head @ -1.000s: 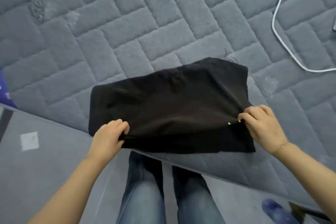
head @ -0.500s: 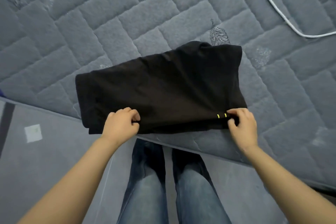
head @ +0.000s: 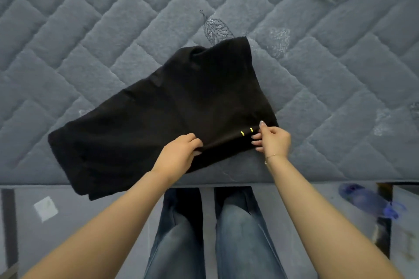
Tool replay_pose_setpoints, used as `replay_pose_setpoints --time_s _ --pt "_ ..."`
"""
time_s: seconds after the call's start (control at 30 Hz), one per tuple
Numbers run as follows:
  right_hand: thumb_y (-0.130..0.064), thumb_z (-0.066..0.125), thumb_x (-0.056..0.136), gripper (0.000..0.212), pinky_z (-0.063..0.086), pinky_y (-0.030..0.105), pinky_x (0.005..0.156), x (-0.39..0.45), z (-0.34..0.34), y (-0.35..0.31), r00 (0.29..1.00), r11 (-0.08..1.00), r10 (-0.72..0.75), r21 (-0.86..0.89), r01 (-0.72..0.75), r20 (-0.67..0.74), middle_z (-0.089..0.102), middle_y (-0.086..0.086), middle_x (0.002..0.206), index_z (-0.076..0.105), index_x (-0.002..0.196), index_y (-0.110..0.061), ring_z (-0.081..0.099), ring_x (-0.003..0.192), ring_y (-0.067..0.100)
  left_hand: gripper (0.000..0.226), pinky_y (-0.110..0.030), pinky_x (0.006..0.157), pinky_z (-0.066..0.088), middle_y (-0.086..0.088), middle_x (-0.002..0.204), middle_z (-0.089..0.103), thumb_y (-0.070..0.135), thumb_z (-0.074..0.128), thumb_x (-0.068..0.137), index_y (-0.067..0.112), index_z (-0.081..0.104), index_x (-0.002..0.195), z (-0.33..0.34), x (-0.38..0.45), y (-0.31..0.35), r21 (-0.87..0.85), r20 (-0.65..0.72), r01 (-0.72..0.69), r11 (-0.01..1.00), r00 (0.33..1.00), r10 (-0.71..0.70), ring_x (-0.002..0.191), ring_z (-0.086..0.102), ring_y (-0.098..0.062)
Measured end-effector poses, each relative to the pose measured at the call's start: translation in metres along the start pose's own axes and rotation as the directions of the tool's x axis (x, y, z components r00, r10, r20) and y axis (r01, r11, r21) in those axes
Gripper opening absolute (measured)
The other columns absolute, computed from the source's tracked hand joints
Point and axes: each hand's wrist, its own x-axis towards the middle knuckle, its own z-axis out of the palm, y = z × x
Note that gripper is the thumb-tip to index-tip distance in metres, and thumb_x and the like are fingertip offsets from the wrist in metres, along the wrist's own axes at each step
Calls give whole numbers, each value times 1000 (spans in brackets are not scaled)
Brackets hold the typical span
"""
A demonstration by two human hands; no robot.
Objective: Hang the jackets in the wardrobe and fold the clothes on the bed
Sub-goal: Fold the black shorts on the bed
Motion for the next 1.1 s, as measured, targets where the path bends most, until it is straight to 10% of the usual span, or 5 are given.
replay_pose_setpoints --time_s 0.23,0.47,0.6,0.9,1.1 --pt "-20 55 95 29 53 43 69 -25 -23 35 978 997 -23 64 37 -206 63 5 60 54 68 -12 61 67 26 15 -30 77 48 10 106 57 28 59 95 24 64 109 -20 6 14 -47 265 -88 995 959 97 96 59 -14" --pt "-23 68 90 36 58 33 74 -18 -6 35 980 856 201 487 -176 1 68 4 97 52 117 -8 67 91 18 32 -40 95 40 -1 122 57 24 64 89 18 60 121 -102 119 12 19 -415 -88 996 905 88 113 53 -23" --pt "-26 77 82 37 57 32 81 -16 8 34 969 774 207 582 -248 138 74 -2 103 63 114 -15 70 99 14 43 -33 95 40 -2 114 65 39 72 86 16 63 121 -131 169 -2 55 43 -60 997 997 58 110 58 -22" --pt "-28 76 81 32 57 25 72 0 9 37 940 655 280 677 -336 196 74 6 103 68 106 -9 72 92 15 24 -18 65 52 7 75 71 40 74 83 17 71 79 -167 175 -12 -158 569 113 981 822 -3 72 68 -7" --pt "-25 73 85 22 56 27 74 -3 11 33 940 630 292 704 -328 177 71 8 105 67 102 -12 69 89 14 27 -35 86 46 -1 96 63 47 60 92 20 57 92 -198 215 -21 530 654 -221 818 721 -229 89 56 -22"
